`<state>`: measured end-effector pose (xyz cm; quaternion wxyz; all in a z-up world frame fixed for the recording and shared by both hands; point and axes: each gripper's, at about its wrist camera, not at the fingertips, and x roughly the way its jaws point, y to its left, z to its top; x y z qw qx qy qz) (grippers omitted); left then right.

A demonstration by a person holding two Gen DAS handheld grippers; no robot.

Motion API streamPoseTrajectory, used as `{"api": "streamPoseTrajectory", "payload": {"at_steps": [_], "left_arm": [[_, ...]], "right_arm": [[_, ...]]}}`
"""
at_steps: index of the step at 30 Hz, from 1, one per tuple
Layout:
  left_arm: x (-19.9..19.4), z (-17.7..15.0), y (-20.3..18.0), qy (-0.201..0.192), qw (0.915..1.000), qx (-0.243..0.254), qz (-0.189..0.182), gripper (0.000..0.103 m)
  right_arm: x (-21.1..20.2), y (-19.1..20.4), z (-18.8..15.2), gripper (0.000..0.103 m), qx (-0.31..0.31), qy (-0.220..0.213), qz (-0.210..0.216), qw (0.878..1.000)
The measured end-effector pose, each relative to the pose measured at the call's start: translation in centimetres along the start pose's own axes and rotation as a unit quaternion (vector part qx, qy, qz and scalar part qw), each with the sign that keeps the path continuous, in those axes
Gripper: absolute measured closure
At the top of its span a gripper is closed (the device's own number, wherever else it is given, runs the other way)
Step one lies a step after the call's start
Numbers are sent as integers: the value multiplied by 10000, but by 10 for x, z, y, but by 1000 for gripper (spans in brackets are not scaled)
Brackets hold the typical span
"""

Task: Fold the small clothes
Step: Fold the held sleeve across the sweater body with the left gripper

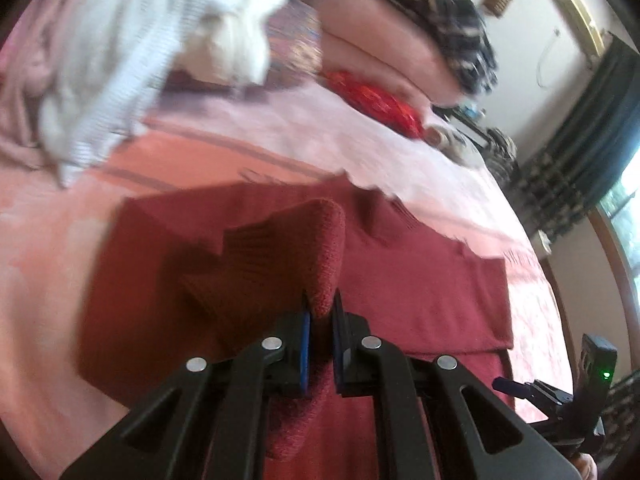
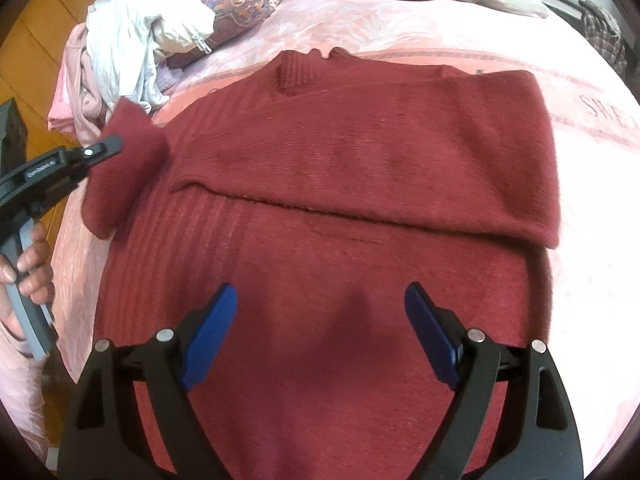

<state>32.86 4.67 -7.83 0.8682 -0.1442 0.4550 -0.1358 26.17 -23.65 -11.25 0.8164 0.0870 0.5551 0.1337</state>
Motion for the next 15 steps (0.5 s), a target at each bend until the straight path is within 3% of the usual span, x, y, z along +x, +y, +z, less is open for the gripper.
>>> {"api": "streamPoseTrajectory", "payload": {"at_steps": [5,10,12,15], "left_arm": [[48,-17,-29,410,9991,117,73,95],[79,-35,-19,899,9959,40,45,93],[69,-36,-15,924,9957,7,-92,88],[37,-34,-4,810,9965,-38,-191,66]], "right_arm": [[-2,-16,-7,18,150,6,6,9999],[5,-24,-12,18,230,160,-63,9996],[8,-22,-13,18,195,203,-111,9995],[8,-14,-9,18,104,213,-99,9997]]}}
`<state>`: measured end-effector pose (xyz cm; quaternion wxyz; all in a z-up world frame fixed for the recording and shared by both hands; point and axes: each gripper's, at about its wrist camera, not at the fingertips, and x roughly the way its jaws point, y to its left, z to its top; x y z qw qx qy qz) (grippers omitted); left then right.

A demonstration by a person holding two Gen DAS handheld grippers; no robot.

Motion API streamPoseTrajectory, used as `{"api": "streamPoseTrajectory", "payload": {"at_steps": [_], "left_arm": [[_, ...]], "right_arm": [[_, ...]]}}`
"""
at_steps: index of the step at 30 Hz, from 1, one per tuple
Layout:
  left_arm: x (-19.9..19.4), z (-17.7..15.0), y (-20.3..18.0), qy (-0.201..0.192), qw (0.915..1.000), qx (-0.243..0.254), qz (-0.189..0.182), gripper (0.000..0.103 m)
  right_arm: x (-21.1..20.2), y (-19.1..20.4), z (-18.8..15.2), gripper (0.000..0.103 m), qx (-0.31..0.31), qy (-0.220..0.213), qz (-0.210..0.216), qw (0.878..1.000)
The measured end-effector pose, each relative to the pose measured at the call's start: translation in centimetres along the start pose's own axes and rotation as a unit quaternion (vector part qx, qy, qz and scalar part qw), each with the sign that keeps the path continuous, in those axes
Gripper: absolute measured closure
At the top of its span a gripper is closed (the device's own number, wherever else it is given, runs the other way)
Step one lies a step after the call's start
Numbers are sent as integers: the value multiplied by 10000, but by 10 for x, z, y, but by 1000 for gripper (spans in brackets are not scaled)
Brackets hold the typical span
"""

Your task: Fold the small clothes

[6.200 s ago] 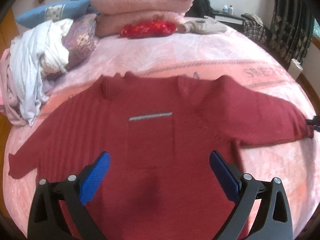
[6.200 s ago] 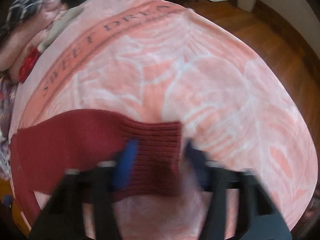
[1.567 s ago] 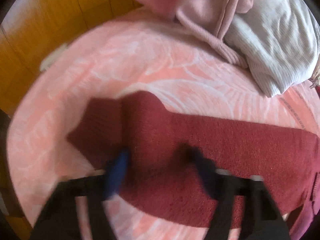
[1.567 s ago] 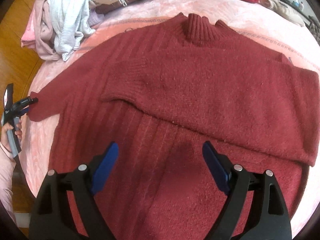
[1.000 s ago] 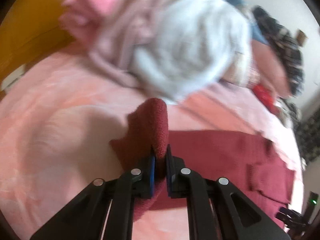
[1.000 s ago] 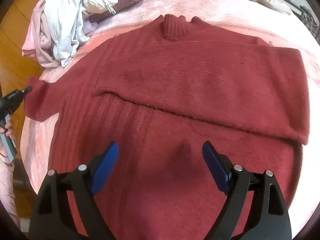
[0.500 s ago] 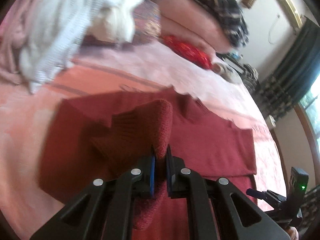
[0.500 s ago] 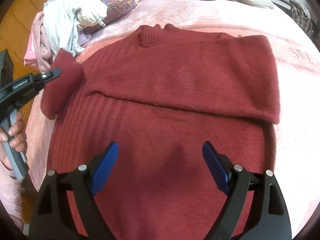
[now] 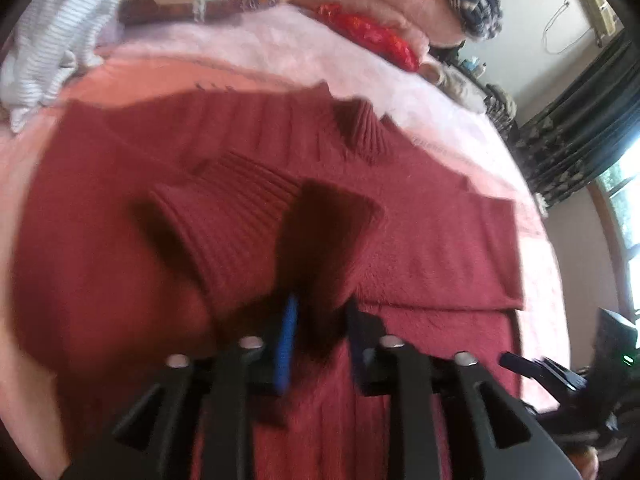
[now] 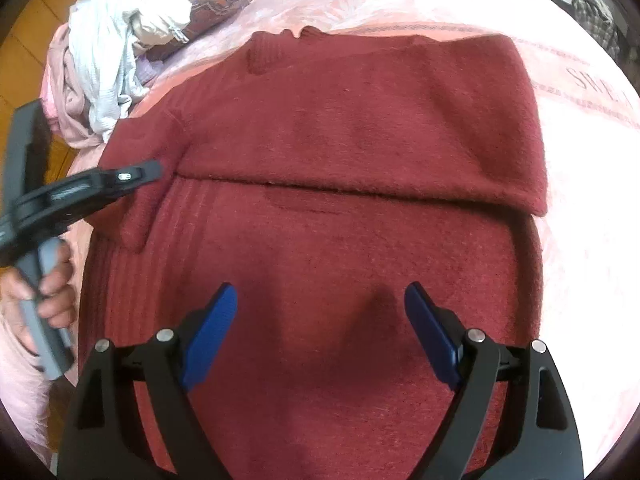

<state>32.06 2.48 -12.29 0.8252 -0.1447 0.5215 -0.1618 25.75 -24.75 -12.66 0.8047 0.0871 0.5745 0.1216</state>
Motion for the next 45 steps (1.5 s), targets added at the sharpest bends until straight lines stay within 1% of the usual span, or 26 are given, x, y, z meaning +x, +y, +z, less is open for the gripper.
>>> {"api": "streamPoseTrajectory", "payload": {"at_steps": [1,2,3,5,8,12,16,17,20,23,24,25,26,27,28,29,31,33,35,37,39,40,42,43,44,45], "left_arm": [[-10,1,4,-86,9999,5,69,49],[-23,3,12,-224,9995,11,208,46],[-40,4,24,-392,9986,12,360,46],[-57,9,42,-550,9969,-22,563,46],[-74,17,77,-640,9914,-219,1124,46],[-82,18,113,-573,9891,-605,1218,47],[-72,15,119,-440,9897,-578,1233,47],[-68,15,117,-404,9896,-535,1275,47],[-51,17,113,-251,9867,-389,1560,47],[-39,17,114,-191,9853,-404,1647,47],[-36,16,115,-174,9852,-447,1643,47],[-33,15,116,-154,9853,-487,1628,47],[-31,14,116,-141,9852,-497,1635,46],[-30,13,116,-134,9850,-488,1652,47],[-28,11,115,-125,9847,-458,1679,46],[-27,10,114,-122,9845,-428,1698,46],[-24,8,112,-140,9839,-366,1743,46],[-22,8,108,-157,9833,-325,1783,46],[-19,7,103,-180,9823,-283,1846,46],[-17,6,97,-198,9813,-182,1906,46],[-15,6,91,-202,9802,-87,1967,45],[-14,6,89,-196,9798,-60,1987,44],[-14,6,86,-184,9786,8,2051,42],[-14,5,85,-180,9778,51,2086,41],[-15,5,84,-180,9776,64,2098,40],[-17,6,85,-184,9776,47,2097,39]], "right_arm": [[-1,3,3,18,-33,-17,15,10000],[-4,11,8,18,-97,-54,70,9999],[-7,18,13,18,-147,-76,143,9998],[-12,40,25,18,-297,-116,394,9987],[-15,77,44,19,-557,-148,738,9956],[2,130,69,23,-919,-72,1069,9900],[46,159,97,30,-865,264,897,9919],[62,168,104,30,-892,343,703,9929],[86,181,115,28,-897,503,632,9927],[104,188,120,25,-996,504,291,9933],[108,190,120,29,-1103,469,149,9927],[109,191,119,51,-1201,402,-11,9919],[109,192,119,66,-1332,298,-296,9902],[106,189,120,75,-1365,255,-289,9899],[99,183,121,89,-1272,235,-51,9916],[91,173,121,95,-1143,207,180,9931],[71,149,120,95,-852,26,559,9948],[50,123,112,96,-639,-172,740,9951],[30,91,97,96,-432,-330,856,9948],[19,64,83,93,-315,-300,857,9954],[16,31,64,71,-110,-131,853,9962],[17,19,56,54,-30,-44,783,9969],[19,-7,39,51,65,10,588,9982],[19,-16,35,46,152,44,658,9977],[20,-27,31,40,363,101,887,9953],[23,-32,30,39,509,122,1100,9926]]}}
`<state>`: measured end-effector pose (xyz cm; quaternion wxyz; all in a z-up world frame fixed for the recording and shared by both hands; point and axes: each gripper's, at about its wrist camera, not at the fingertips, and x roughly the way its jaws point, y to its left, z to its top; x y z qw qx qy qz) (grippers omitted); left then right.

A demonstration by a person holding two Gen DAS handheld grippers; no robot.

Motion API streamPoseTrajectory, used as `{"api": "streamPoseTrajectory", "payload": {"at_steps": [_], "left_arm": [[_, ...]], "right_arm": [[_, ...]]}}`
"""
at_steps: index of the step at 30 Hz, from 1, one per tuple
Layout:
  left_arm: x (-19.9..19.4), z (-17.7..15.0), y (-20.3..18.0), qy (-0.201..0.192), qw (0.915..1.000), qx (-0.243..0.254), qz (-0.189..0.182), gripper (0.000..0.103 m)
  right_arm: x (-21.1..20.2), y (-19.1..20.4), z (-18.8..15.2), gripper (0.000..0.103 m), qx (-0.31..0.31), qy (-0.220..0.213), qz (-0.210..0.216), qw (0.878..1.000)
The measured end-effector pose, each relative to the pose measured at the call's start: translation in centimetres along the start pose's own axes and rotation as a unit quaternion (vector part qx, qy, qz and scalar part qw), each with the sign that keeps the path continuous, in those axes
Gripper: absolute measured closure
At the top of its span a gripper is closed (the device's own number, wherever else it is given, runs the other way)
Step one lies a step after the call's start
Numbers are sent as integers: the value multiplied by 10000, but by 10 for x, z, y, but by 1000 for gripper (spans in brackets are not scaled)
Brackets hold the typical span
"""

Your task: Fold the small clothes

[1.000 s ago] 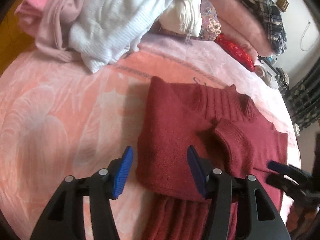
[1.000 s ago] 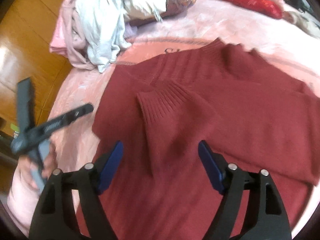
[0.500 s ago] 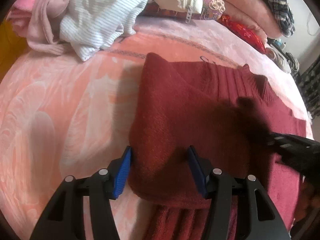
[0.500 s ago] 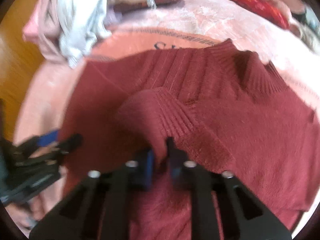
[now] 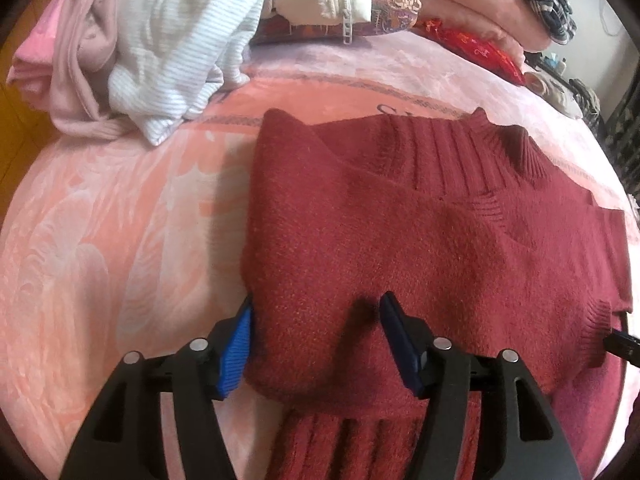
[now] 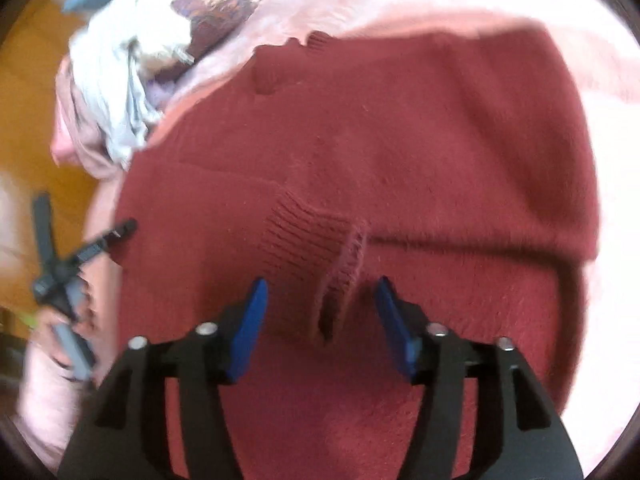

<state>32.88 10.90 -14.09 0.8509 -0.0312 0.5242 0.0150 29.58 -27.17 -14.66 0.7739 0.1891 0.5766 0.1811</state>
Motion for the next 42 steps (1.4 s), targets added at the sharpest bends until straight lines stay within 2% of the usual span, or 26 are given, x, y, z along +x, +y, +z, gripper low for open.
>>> {"api": "streamPoseTrajectory", "payload": {"at_steps": [1,4,6,7,8,9,11,12,14,16,17,18,20,24,28,31,34,36,37,39,40,42], "left_arm": [[-2,0,1,-2,10000,-29,-1,38],[-6,2,4,-22,10000,-53,58,36],[-8,3,5,-52,9999,-20,115,35],[-10,3,6,-69,9999,-12,147,35],[-11,3,7,-82,9998,-20,169,34],[-11,4,8,-86,9998,-38,187,34],[-13,6,10,-105,9997,-75,197,34],[-13,7,11,-130,9997,-86,209,34],[-14,9,13,-191,9994,-126,242,34],[-13,13,13,-242,9993,-157,258,34],[-12,15,12,-259,9992,-172,266,33],[-11,16,11,-277,9991,-186,267,33],[-4,18,6,-275,9990,-181,290,30],[17,23,-6,-161,9990,-116,402,29],[36,28,-10,-93,9990,-172,404,26],[48,34,-11,-35,9993,-131,337,26],[54,37,-10,93,9994,-166,286,25],[52,38,-11,135,9993,-117,317,25],[49,38,-10,136,9994,-115,305,26],[39,35,-8,123,9996,-128,220,27],[28,29,-5,120,9998,-130,80,27],[7,10,4,104,9998,-79,-167,23]], "right_arm": [[1,-6,0,38,157,15,236,9996],[12,-7,4,35,281,90,362,9989],[20,-5,10,40,292,94,449,9985],[23,-2,14,55,263,99,454,9986],[27,2,17,82,225,125,396,9989],[29,4,19,93,189,186,397,9989],[28,9,22,93,181,236,735,9969],[23,13,24,93,77,174,745,9970],[1,24,34,93,-232,-142,663,9974],[-19,27,47,93,-312,-439,806,9953],[-43,27,63,93,-480,-862,591,9934],[-52,24,71,93,-540,-1046,383,9923],[-59,9,80,93,-460,-1173,219,9918],[-26,-36,90,93,-94,-810,-315,9962],[6,-61,84,91,124,-546,-385,9977],[12,-75,82,92,482,-523,-212,9972],[17,-74,85,92,484,-463,-199,9976],[11,-67,87,90,392,-463,-238,9979],[3,-62,85,82,373,-504,-220,9978],[-17,-57,75,54,354,-628,-112,9973],[-34,-53,63,33,256,-792,-47,9965],[-59,-47,37,33,15,-824,-81,9966]]}}
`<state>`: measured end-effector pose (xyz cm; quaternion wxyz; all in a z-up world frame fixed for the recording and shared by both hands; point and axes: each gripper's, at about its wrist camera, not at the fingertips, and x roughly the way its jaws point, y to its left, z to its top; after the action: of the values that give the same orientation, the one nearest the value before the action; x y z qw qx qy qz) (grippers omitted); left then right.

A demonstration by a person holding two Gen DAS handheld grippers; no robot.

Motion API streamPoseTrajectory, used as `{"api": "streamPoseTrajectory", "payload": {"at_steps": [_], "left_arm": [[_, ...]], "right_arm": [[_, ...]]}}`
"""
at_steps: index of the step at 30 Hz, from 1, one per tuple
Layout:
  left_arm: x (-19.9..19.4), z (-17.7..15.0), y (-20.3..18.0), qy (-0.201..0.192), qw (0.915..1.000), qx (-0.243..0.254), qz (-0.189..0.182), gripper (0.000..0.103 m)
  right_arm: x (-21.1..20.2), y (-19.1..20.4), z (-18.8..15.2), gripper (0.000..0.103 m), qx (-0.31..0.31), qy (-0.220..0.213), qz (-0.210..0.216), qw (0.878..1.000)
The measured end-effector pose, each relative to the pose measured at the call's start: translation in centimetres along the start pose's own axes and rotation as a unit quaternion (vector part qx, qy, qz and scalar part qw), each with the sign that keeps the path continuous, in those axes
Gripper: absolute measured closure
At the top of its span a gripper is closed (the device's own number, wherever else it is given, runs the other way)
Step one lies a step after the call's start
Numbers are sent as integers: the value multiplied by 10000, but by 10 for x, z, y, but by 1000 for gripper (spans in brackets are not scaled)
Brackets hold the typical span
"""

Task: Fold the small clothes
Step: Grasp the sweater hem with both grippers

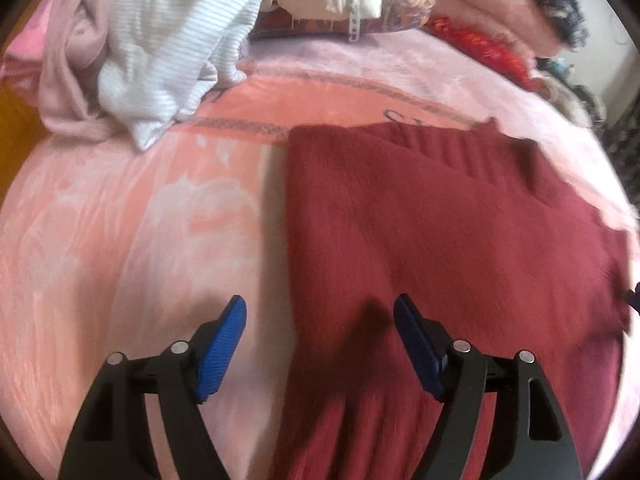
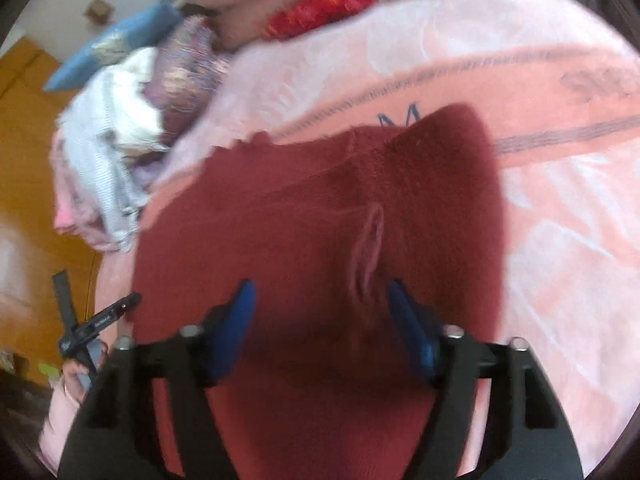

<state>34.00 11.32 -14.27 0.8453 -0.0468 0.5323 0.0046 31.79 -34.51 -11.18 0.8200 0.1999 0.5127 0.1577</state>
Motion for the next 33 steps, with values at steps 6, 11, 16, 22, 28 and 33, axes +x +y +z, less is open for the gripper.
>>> {"api": "streamPoseTrajectory", "payload": {"at_steps": [6,11,16,22,28,33], "left_arm": [[-44,-90,29,375,9981,493,-19,17],[-64,-159,44,683,9963,519,-59,17],[-76,-203,41,844,9951,354,-378,17],[-81,-231,31,893,9949,369,-273,15],[-88,-253,19,1107,9912,308,-661,16],[-93,-264,15,1127,9904,262,-762,28]], "right_arm": [[-71,-8,-110,28,-376,603,-388,9967],[-92,-14,-190,28,-369,1101,-495,9920],[-97,-12,-240,28,-190,1323,-309,9905],[-101,-17,-262,27,-83,1338,-195,9908],[-100,-12,-273,29,-119,1418,182,9897],[-92,-6,-275,48,-54,1374,339,9899]]}}
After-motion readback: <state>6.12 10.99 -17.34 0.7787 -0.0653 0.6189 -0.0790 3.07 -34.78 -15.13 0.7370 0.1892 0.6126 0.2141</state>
